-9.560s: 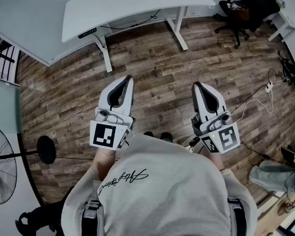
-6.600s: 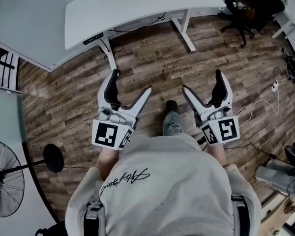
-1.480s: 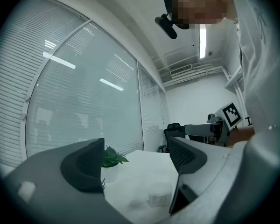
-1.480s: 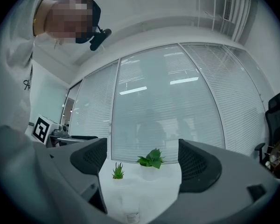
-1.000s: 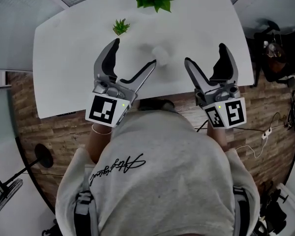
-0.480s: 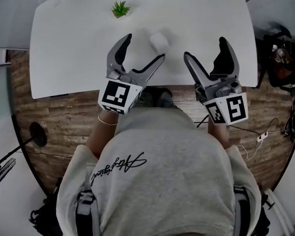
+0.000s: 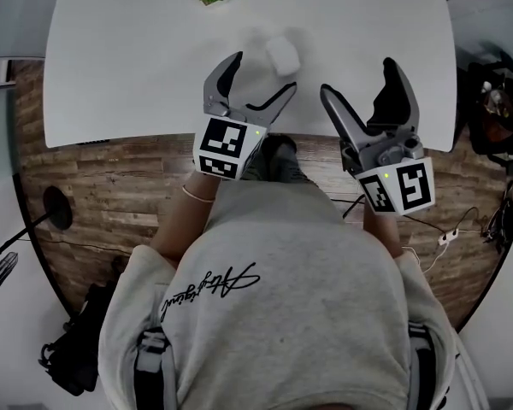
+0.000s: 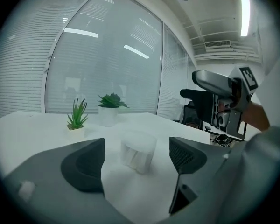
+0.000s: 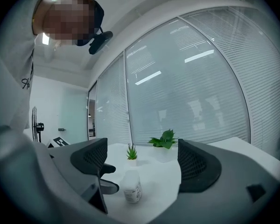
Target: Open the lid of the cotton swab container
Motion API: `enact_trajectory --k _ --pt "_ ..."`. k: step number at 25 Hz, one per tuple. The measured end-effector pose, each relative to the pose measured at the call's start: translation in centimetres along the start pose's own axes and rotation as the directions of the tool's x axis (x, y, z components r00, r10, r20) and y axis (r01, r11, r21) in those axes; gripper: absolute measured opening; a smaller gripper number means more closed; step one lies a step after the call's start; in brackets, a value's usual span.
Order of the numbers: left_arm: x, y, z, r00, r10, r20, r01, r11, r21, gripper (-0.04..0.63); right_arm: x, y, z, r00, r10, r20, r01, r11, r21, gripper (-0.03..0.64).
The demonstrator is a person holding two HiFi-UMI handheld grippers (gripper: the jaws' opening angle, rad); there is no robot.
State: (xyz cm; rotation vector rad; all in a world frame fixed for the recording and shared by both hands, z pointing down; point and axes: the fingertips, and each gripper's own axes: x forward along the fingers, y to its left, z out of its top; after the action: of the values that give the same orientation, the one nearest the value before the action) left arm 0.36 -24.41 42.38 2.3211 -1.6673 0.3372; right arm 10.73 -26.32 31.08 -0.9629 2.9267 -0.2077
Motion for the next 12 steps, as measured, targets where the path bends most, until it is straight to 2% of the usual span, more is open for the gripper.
enact_trajectory --k 12 --pt "3.3 -0.4 -2.7 0.991 0.099 -0.092 -0.102 0.994 -0.031 0.397 -0.9 -0.1 -1.1 0.998 0.051 -0.030 -0.051 0.999 -0.001 0.456"
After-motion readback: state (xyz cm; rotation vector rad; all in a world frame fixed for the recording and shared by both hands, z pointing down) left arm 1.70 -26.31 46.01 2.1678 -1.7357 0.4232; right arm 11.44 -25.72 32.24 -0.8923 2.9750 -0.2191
